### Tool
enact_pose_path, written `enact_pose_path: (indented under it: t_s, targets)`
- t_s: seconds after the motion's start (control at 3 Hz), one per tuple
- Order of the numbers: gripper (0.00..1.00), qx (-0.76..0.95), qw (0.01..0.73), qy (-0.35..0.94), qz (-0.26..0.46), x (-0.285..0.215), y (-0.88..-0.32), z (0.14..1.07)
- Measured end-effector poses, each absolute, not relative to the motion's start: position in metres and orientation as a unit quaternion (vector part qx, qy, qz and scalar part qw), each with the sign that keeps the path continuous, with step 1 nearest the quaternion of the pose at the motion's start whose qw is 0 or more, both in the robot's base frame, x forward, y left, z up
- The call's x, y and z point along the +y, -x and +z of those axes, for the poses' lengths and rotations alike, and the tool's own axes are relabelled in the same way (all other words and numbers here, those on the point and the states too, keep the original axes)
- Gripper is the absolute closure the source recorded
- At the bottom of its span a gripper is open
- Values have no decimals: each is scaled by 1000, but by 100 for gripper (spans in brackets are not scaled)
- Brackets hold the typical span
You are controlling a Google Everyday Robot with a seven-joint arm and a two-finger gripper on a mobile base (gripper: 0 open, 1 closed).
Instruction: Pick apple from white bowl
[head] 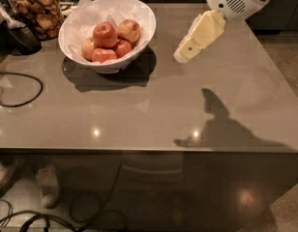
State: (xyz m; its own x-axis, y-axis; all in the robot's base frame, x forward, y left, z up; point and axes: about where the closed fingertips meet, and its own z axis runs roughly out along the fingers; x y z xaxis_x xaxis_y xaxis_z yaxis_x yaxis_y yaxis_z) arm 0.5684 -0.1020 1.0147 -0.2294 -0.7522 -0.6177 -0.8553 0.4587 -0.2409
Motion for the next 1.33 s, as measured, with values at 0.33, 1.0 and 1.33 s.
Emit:
enact_pose_path:
  t_s: [0.33,1.0,1.33]
  targets:
    - [0,778,365,505,82,-93,-572,1010]
    - [0,756,436,474,120,-35,-617,1003]
    - [0,736,446,491,135,-9,-631,1004]
